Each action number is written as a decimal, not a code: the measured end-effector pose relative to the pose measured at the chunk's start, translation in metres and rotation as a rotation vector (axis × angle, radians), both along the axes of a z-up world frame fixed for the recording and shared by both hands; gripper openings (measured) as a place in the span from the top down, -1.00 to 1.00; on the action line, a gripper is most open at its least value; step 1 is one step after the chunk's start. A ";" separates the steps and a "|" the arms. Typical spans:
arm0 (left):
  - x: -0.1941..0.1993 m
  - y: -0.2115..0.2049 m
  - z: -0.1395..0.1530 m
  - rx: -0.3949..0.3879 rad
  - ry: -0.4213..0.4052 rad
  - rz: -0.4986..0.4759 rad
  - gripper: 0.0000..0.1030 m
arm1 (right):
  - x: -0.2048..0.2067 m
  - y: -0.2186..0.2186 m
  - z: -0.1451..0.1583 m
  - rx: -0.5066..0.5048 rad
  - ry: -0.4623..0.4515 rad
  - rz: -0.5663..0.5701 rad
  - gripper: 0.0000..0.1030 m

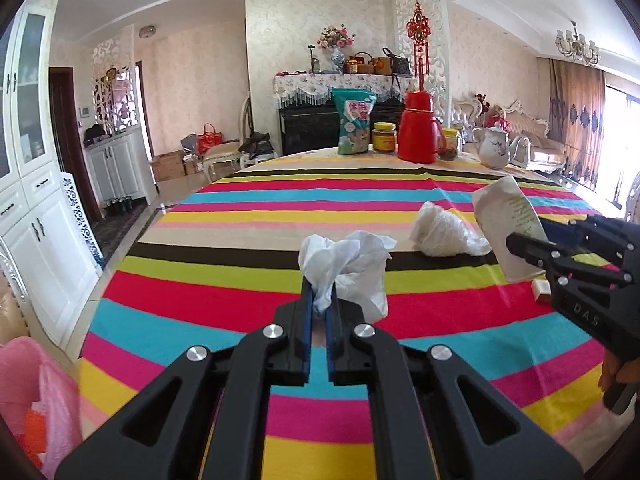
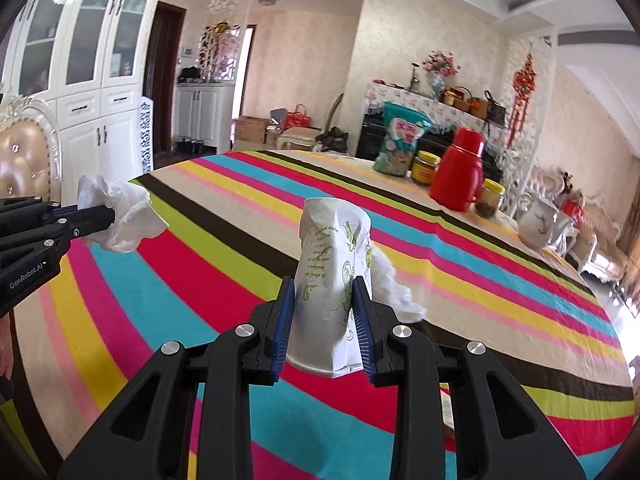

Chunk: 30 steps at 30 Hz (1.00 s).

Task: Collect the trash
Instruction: 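Lift the cup and tissue and carry both tools toward the pink bin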

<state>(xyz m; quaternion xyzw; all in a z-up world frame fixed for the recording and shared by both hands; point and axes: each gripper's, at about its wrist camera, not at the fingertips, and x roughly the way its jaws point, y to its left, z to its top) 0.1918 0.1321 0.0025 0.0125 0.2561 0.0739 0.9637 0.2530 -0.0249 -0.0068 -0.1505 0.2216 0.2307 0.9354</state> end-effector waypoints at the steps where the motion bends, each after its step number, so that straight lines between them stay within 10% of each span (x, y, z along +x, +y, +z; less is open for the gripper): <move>1: -0.003 0.004 0.000 0.001 0.001 0.004 0.89 | -0.002 0.003 0.000 -0.004 -0.003 0.003 0.42; 30: -0.103 0.101 -0.004 -0.037 -0.038 0.149 0.89 | -0.050 0.115 -0.006 -0.108 -0.006 0.189 0.42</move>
